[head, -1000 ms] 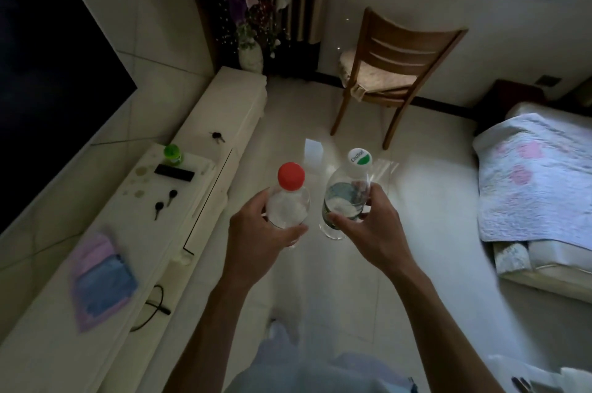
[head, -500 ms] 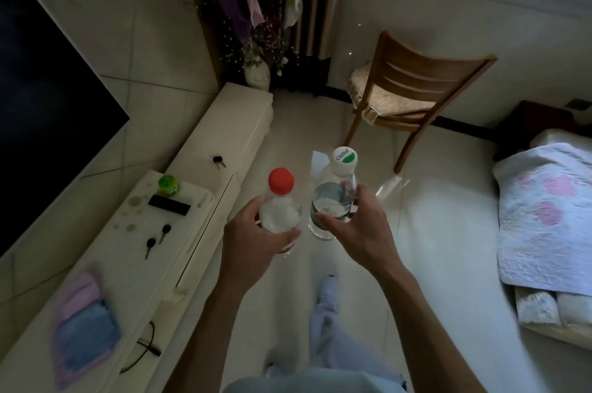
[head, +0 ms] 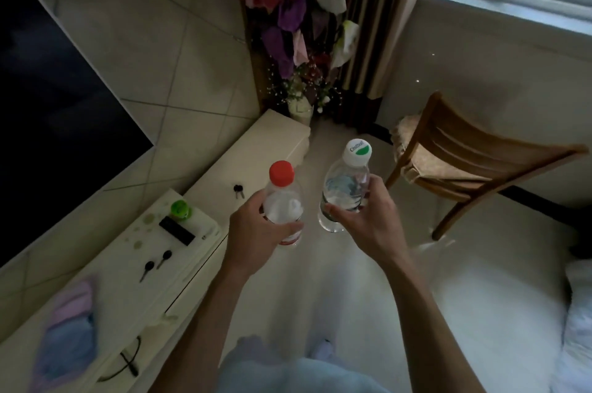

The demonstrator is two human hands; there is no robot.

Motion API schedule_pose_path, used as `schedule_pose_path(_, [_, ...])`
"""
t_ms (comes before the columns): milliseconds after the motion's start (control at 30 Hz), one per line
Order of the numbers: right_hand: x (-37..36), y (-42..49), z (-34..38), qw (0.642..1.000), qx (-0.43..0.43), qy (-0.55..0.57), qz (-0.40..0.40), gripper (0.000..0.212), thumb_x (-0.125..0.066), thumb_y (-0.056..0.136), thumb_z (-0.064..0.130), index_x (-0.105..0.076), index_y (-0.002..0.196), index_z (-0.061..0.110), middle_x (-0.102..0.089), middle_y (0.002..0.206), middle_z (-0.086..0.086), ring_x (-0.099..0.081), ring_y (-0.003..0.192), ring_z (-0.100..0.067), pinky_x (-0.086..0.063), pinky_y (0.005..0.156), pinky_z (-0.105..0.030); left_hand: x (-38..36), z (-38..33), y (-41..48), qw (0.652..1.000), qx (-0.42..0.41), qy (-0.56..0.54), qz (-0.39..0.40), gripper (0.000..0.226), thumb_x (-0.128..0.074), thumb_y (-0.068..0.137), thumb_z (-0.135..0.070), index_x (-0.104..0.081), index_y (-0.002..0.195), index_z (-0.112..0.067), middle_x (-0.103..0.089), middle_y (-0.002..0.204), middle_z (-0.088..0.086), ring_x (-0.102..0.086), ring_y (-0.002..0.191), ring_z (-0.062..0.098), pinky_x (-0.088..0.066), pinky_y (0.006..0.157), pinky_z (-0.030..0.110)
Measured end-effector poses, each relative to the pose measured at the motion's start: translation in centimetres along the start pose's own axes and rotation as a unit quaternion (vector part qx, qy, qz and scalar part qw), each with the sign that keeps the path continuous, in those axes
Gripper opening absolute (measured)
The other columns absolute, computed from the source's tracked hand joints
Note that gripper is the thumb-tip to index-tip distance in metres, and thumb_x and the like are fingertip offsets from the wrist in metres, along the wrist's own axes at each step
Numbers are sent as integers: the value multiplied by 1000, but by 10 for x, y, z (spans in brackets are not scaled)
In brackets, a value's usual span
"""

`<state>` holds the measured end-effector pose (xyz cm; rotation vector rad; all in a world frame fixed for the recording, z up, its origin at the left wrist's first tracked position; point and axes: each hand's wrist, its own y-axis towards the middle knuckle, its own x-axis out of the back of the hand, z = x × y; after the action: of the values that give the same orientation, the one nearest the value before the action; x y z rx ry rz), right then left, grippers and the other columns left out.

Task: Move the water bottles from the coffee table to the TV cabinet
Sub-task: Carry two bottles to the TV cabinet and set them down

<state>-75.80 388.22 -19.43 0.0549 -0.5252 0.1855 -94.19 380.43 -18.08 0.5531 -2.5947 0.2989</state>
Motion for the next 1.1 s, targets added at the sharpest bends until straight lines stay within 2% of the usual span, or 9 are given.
schedule_pose_path(200, [-18, 52, -2, 998, -18, 14, 57, 73, -84, 67, 39, -46, 127, 23, -59, 120, 5, -60, 101, -10, -56, 87, -34, -1, -5, 39, 999, 35, -17, -26, 57, -88, 60, -28, -64, 111, -21, -70, 101, -8, -64, 95, 11, -51, 76, 21])
schedule_pose_path(300, [-34, 77, -1, 996, -16, -4, 84, 69, -84, 68, 38, -46, 124, 25, -54, 114, 10, -57, 98, -8, -54, 88, -33, 3, 3, 64, 998, 52, -21, -37, 58, -88, 59, -30, -63, 111, -22, -70, 102, -9, -64, 97, 12, -55, 81, 28])
schedule_pose_path(400, [-52, 109, 2, 995, -17, -16, 100, 71, -84, 67, 42, -45, 125, 26, -57, 120, 6, -58, 101, -10, -55, 89, -35, 6, 11, 94, 996, 69, -31, -44, 60, -88, 59, -28, -64, 113, -20, -70, 104, -7, -65, 99, 13, -55, 88, 36])
schedule_pose_path(633, [-95, 203, 26, 990, -27, -77, 118, 75, -86, 67, 40, -45, 129, 22, -58, 124, 3, -58, 102, -12, -52, 86, -31, 16, 32, 198, 992, 106, -33, -55, 63, -88, 55, -36, -64, 111, -21, -70, 104, -5, -65, 98, 16, -56, 89, 42])
schedule_pose_path(700, [-109, 233, 34, 988, -33, -90, 125, 76, -85, 68, 39, -45, 130, 21, -58, 123, 3, -59, 103, -13, -52, 87, -31, 22, 35, 229, 992, 113, -34, -53, 67, -89, 56, -37, -62, 116, -21, -69, 108, -5, -64, 101, 16, -55, 90, 42])
schedule_pose_path(800, [-134, 278, 44, 985, -35, -112, 127, 75, -86, 67, 42, -46, 127, 23, -58, 120, 4, -59, 101, -14, -52, 84, -32, 35, 38, 275, 992, 111, -36, -46, 69, -88, 57, -38, -61, 117, -19, -68, 108, -6, -63, 99, 14, -55, 88, 34])
schedule_pose_path(900, [-162, 312, 50, 982, -30, -122, 144, 79, -86, 66, 43, -44, 130, 23, -58, 125, 2, -59, 104, -14, -53, 87, -34, 49, 44, 312, 992, 116, -35, -40, 69, -88, 60, -34, -57, 119, -18, -65, 110, -6, -60, 101, 11, -51, 89, 28])
schedule_pose_path(1100, [-212, 350, 49, 974, -34, -114, 193, 79, -86, 67, 41, -43, 130, 22, -58, 127, -1, -60, 109, -18, -54, 89, -34, 62, 73, 358, 983, 164, -50, -71, 70, -89, 59, -28, -55, 119, -21, -64, 116, -5, -59, 104, 13, -51, 90, 32])
